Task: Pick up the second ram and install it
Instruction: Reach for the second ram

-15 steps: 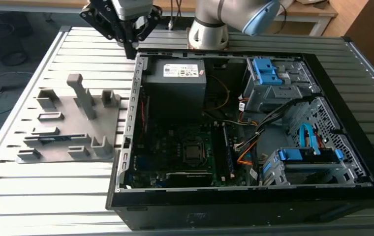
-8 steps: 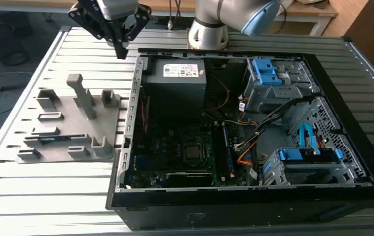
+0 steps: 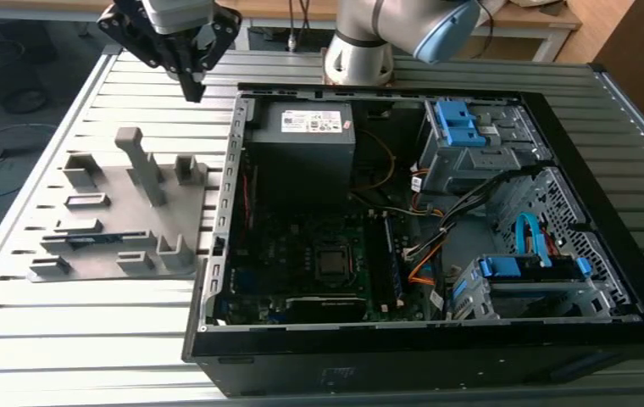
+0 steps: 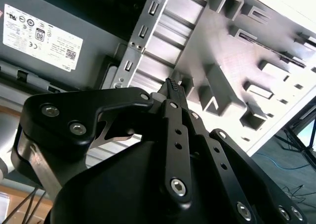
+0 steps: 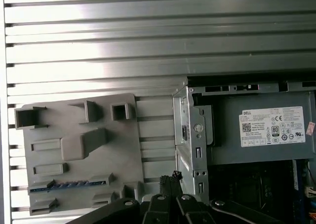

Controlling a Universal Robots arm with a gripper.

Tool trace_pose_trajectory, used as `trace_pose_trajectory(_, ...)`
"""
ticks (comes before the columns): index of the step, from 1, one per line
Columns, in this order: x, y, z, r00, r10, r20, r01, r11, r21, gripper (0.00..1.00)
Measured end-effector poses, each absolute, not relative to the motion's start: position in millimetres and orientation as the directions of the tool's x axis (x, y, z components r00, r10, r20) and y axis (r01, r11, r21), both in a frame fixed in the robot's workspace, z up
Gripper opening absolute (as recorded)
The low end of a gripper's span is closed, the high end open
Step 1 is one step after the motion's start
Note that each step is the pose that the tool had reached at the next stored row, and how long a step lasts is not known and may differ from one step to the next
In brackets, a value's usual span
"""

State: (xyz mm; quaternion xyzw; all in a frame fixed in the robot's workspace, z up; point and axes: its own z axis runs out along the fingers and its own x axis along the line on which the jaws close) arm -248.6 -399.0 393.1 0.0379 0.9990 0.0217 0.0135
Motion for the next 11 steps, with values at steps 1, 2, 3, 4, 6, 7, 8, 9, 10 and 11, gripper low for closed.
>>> trace_pose_trajectory(1, -251, -399, 393, -0.997, 0.076, -0.025, 0.075, 0.996, 0.044, 0.1)
trace_pose_trajectory(2, -253, -399, 393, -0.997, 0.076, -0.025, 0.075, 0.996, 0.044, 0.1)
trace_pose_trajectory(3, -255, -399, 393, -0.997, 0.076, -0.025, 0.075, 0.996, 0.044, 0.1)
trace_pose_trajectory(4, -257, -399, 393, -0.997, 0.076, -0.025, 0.075, 0.996, 0.044, 0.1)
trace_pose_trajectory(6, -261, -399, 393, -0.997, 0.076, -0.025, 0.075, 0.996, 0.044, 0.1)
trace_pose_trajectory(7, -263, -399, 393, -0.997, 0.076, -0.025, 0.075, 0.996, 0.045, 0.1)
trace_pose_trajectory(8, -264, -399, 393, -0.997, 0.076, -0.025, 0.075, 0.996, 0.044, 0.1)
trace_pose_trajectory(9, -266, -399, 393, -0.997, 0.076, -0.025, 0.075, 0.996, 0.044, 0.1)
trace_pose_trajectory(10, -268, -399, 393, -0.997, 0.076, -0.025, 0.075, 0.996, 0.044, 0.1)
trace_pose_trajectory(11, -270, -399, 393, -0.997, 0.076, -0.025, 0.075, 0.996, 0.044, 0.1)
